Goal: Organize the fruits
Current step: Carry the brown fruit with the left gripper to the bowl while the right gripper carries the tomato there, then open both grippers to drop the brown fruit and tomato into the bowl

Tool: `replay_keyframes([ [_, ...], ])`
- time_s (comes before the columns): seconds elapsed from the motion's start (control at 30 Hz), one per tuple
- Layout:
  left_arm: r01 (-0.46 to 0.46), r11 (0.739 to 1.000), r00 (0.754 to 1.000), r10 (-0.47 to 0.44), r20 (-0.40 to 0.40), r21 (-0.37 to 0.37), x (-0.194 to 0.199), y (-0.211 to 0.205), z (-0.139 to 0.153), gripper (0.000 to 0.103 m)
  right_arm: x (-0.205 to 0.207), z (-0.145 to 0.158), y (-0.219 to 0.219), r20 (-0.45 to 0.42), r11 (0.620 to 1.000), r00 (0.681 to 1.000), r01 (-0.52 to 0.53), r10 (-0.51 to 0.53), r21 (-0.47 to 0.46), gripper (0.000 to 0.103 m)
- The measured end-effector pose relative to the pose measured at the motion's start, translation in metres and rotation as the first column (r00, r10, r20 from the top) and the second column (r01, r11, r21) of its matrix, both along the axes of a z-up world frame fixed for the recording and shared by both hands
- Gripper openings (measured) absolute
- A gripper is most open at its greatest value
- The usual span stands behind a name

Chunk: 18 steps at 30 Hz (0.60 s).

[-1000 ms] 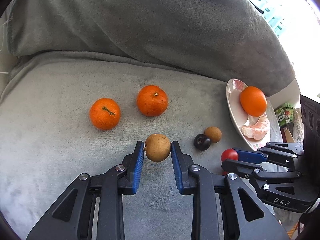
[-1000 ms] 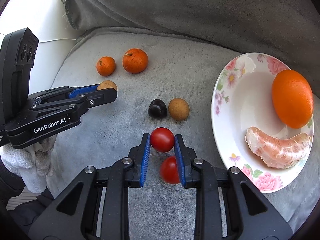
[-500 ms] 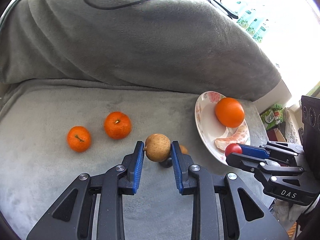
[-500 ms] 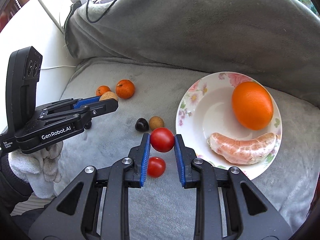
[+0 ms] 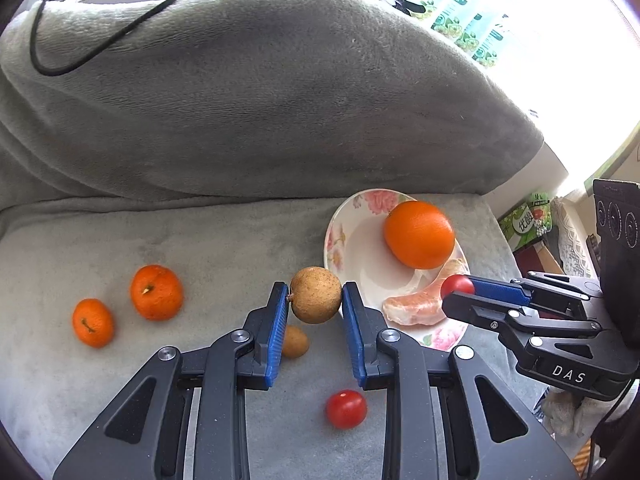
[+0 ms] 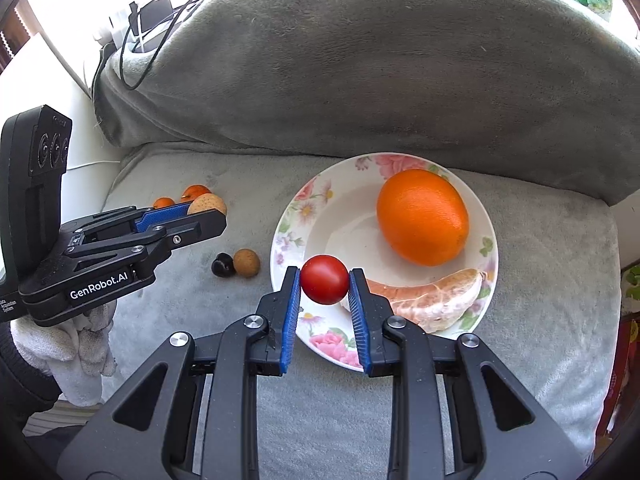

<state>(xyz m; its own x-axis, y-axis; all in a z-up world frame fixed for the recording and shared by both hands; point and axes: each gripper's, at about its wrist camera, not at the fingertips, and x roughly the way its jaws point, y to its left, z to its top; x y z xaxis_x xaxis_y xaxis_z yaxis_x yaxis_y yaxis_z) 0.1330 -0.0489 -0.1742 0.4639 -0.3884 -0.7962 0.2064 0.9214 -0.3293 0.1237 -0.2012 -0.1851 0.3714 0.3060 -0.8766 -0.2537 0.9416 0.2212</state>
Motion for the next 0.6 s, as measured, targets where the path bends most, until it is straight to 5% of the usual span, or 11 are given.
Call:
replay_keyframes([
  [0.6,0.043,0.999,0.999,-0.043,-0.014,0.006,0.026,-0.035,-0.004,0.026,0.014,-0.019,-0.011,-0.03,1.0,0.999,-0.023,0.024,0.018,0.026],
])
